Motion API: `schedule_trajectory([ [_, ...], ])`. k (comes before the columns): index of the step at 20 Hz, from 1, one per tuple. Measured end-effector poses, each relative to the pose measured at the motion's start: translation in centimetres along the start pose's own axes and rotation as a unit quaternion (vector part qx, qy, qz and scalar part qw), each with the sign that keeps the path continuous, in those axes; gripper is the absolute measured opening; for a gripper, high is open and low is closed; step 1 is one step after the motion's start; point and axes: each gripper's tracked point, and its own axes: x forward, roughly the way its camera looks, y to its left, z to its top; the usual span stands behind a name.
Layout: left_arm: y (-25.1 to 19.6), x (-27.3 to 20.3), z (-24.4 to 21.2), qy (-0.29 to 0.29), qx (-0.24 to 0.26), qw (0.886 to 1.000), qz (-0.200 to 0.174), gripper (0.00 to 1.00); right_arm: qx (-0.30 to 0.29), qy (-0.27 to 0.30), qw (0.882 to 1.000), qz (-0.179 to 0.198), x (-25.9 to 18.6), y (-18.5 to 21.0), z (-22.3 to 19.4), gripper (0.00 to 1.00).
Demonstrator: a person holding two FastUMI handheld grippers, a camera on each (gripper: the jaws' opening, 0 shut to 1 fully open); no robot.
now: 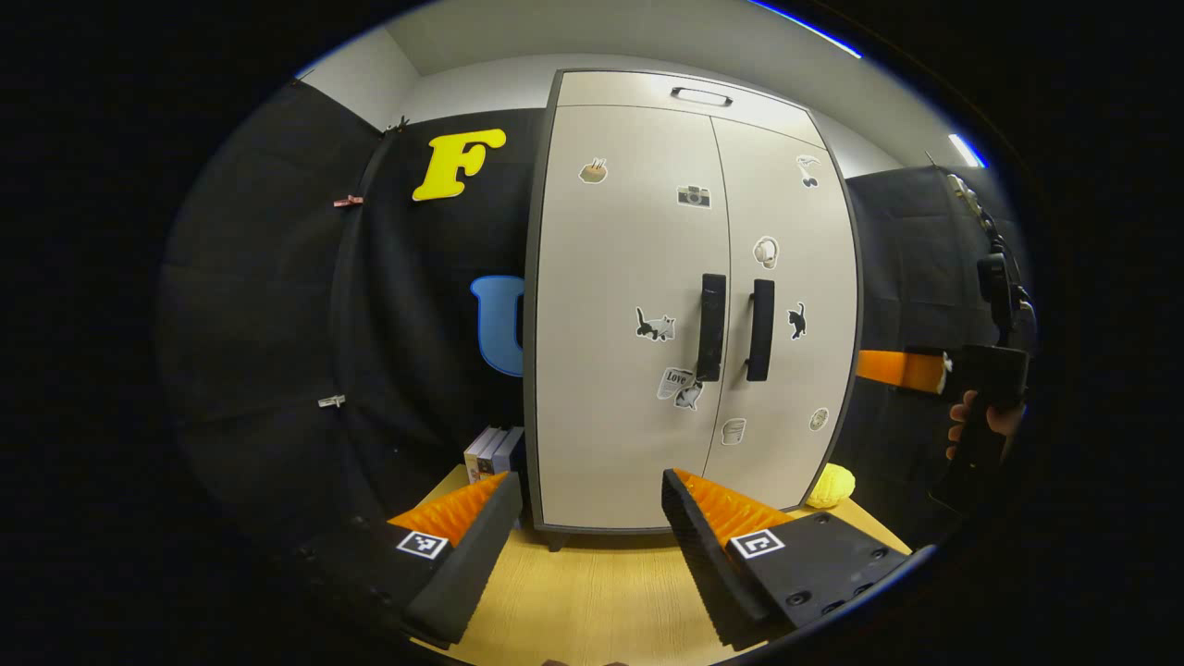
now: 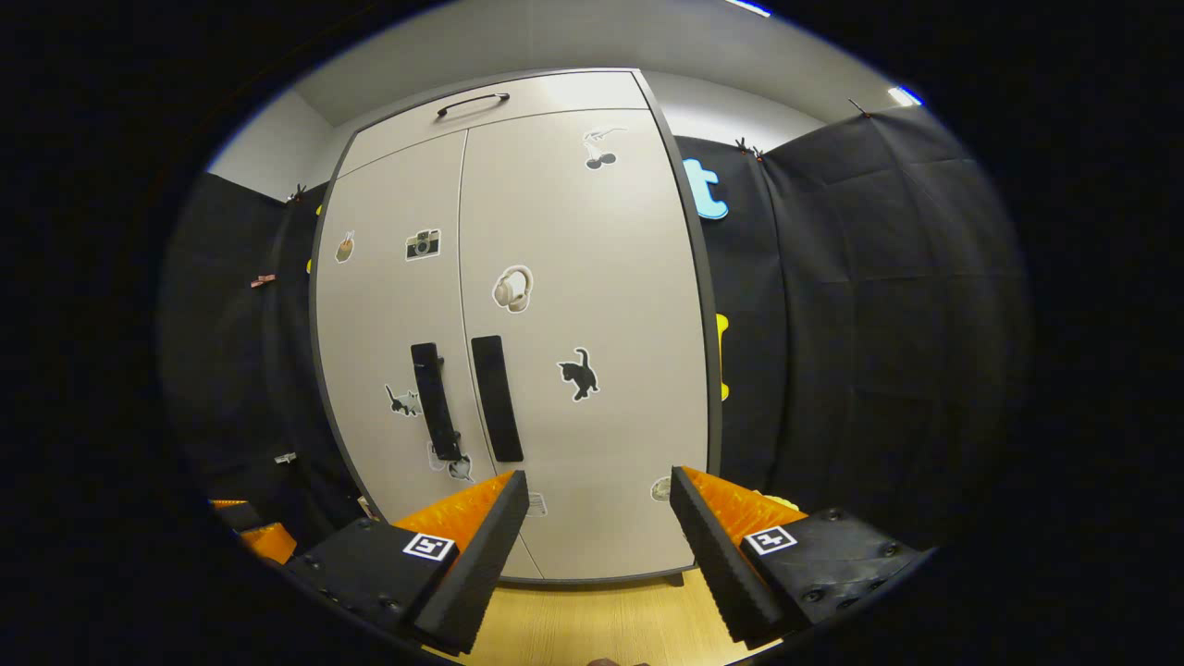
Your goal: Open the right door of the double-door shoe cabinet with the right hand, and open the left door with the left hand.
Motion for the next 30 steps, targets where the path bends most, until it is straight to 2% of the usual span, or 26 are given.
schedule_trajectory([
  [5,1.1,-0.4,-0.4,0.003,-0.025,1.000,0.002,0.95,-0.020,-0.001,1.000,0.016,3.7,3.2,1.0,0.98],
  [10,3.3,-1.0,-1.3,0.014,-0.028,0.999,0.027,0.95,-0.045,-0.002,0.998,0.032,6.8,6.7,0.9,0.98],
  [16,5.4,-1.5,-2.4,0.029,-0.039,0.998,0.046,0.95,-0.019,0.002,0.999,0.034,10.4,8.7,0.4,0.98],
  [20,7.6,-1.7,-2.6,0.031,-0.032,0.996,0.076,0.95,0.000,0.003,1.000,0.023,12.5,9.0,0.6,0.97],
  [23,8.3,-1.9,-2.9,0.032,-0.035,0.995,0.083,0.95,0.009,0.015,1.000,0.017,14.0,9.1,0.0,0.97],
  [24,8.6,-2.0,-2.9,0.033,-0.037,0.995,0.085,0.95,0.013,0.020,1.000,0.015,14.3,9.1,-0.4,0.93],
  [25,8.9,-2.1,-3.1,0.033,-0.037,0.995,0.088,0.95,0.015,0.023,1.000,0.010,14.6,9.0,-0.5,0.82],
  [27,9.3,-2.2,-3.2,0.034,-0.039,0.995,0.090,0.95,0.017,0.022,1.000,0.012,14.7,9.1,-0.5,0.68],
  [29,9.7,-2.4,-3.4,0.035,-0.042,0.994,0.092,0.95,0.013,0.025,0.999,0.015,14.6,9.3,-0.7,0.60],
  [30,9.7,-2.4,-3.7,0.039,-0.046,0.994,0.090,0.95,0.021,0.031,0.999,0.019,14.7,9.2,-0.9,0.59],
])
